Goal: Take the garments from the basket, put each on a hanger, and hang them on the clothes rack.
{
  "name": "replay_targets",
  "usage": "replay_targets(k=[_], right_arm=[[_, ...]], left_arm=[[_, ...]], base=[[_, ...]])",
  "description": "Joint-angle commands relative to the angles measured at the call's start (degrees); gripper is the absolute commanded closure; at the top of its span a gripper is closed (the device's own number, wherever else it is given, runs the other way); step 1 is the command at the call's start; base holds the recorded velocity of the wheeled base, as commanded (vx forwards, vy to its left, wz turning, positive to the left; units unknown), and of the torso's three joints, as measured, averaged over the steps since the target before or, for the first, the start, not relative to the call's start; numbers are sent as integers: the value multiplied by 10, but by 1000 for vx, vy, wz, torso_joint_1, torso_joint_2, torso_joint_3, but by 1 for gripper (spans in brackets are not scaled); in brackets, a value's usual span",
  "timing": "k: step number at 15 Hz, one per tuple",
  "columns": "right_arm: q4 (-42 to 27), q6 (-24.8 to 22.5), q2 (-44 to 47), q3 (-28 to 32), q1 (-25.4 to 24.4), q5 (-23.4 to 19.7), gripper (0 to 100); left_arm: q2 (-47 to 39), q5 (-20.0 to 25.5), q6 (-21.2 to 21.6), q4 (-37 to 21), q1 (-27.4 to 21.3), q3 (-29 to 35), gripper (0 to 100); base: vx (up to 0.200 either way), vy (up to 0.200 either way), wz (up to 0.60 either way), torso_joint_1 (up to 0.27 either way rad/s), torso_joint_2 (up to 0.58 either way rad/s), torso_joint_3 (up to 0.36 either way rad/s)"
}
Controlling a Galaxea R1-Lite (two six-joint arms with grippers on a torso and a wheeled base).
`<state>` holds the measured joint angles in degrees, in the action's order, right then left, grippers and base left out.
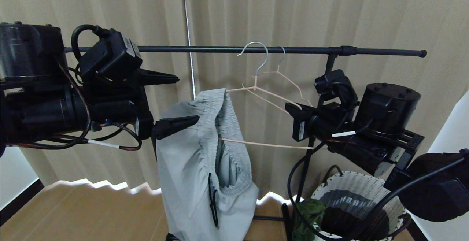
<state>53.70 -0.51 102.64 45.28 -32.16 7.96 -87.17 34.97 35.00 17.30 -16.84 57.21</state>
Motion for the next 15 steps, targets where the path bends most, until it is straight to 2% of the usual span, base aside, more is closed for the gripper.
replay_targets(k=[1, 2, 12, 15], right_arm=[[0, 0, -10, -5, 0, -1, 100], [0, 0, -10, -5, 0, -1, 100], [0, 2, -26, -16, -19, -42, 100], [0, 2, -27, -19, -26, -50, 100]], left_arm=[[-31, 51, -2, 0, 27, 19, 0], [-35, 66, -2, -1, 27, 21, 0], [-76, 69, -6, 3, 21, 36, 0], [-72, 79, -48, 3, 18, 21, 0]], base=[[0, 0, 0, 0, 0, 0], [0, 0, 0, 0, 0, 0], [0, 0, 0, 0, 0, 0], [0, 0, 0, 0, 0, 0]])
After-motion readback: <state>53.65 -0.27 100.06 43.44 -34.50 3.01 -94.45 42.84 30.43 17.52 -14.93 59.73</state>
